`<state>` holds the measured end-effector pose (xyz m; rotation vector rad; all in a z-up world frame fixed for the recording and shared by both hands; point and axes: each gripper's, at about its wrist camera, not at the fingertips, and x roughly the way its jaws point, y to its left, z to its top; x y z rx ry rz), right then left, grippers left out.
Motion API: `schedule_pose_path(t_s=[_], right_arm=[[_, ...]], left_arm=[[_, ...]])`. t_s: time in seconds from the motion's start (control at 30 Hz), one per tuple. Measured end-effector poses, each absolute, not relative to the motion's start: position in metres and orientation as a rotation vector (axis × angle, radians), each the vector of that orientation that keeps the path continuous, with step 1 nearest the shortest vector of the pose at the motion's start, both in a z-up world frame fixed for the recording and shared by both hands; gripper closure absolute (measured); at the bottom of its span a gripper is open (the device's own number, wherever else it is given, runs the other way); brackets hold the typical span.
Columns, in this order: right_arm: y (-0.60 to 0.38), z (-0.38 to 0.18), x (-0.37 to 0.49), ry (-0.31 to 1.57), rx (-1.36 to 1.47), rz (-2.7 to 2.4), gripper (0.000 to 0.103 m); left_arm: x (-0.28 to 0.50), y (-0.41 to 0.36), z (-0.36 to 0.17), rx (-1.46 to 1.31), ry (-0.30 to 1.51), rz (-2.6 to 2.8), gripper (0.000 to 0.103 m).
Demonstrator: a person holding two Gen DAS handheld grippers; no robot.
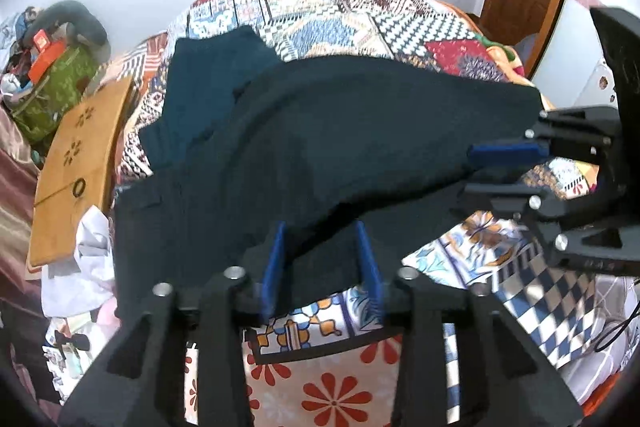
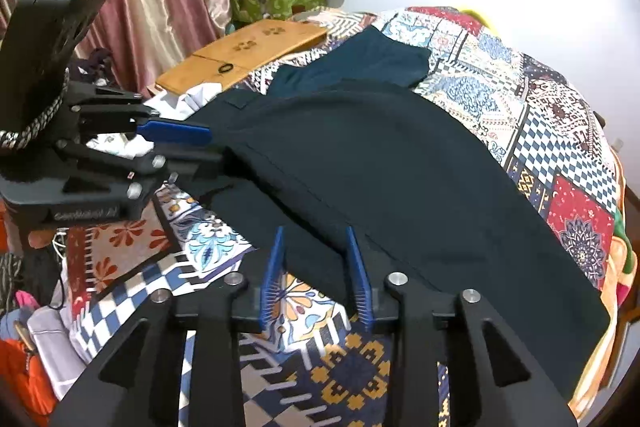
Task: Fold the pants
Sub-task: 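Bring both grippers together over the folded trousers and smooth the fabric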
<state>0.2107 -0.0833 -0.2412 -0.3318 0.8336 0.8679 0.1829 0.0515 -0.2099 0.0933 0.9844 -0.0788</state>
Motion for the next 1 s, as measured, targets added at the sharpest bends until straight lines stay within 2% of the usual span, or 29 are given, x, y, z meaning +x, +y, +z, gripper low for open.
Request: schedule_pose_path(t_s=[0.17, 0.2, 0.23, 0.27, 0.33, 0.5, 0.53, 0.57, 0.63, 0.67, 1.0], right_arm=[[-0.069, -0.253, 0.223, 0.867, -0.362, 0.863, 0.073], [-0.066, -0.254, 0.225, 0.869, -0.368, 0.865, 0.073], [-0.063, -0.255, 0.226, 0.873, -0.372, 0.870, 0.072], [-0.060, -0.255, 0.228, 0.877, -0.374, 0.875, 0.070], [-0.056, -0.255, 0.231, 0.876, -0.367, 0.892, 0.065], [-0.045, -0.256, 0.236, 0.868, -0.378, 0.917, 0.065], [-0.044, -0.256, 0.237, 0.868, -0.376, 0.921, 0.066], [-0.044, -0.256, 0.239, 0.869, -0.368, 0.921, 0.077], [-0.047, -0.253, 0.241, 0.860, -0.342, 0.916, 0.091], [-0.049, -0.250, 0.240, 0.848, -0.327, 0.914, 0.094], [-0.061, -0.230, 0.211, 0.801, -0.364, 0.950, 0.097]], left_arm=[[0.197, 0.057, -0.229, 0.114, 1.010, -0.041, 0.063], [0.200, 0.059, -0.229, 0.105, 1.006, -0.037, 0.066], [0.204, 0.061, -0.228, 0.092, 0.995, -0.030, 0.077], [0.207, 0.062, -0.228, 0.085, 0.995, -0.029, 0.083], [0.212, 0.066, -0.226, 0.062, 0.995, -0.037, 0.088], [0.215, 0.070, -0.223, 0.034, 0.987, -0.040, 0.092], [0.214, 0.071, -0.222, 0.030, 0.984, -0.040, 0.093], [0.213, 0.071, -0.221, 0.026, 0.982, -0.042, 0.093], [0.211, 0.071, -0.219, 0.015, 0.980, -0.056, 0.093], [0.209, 0.070, -0.217, 0.016, 0.975, -0.059, 0.093], [0.185, 0.058, -0.203, 0.053, 0.953, -0.108, 0.094]])
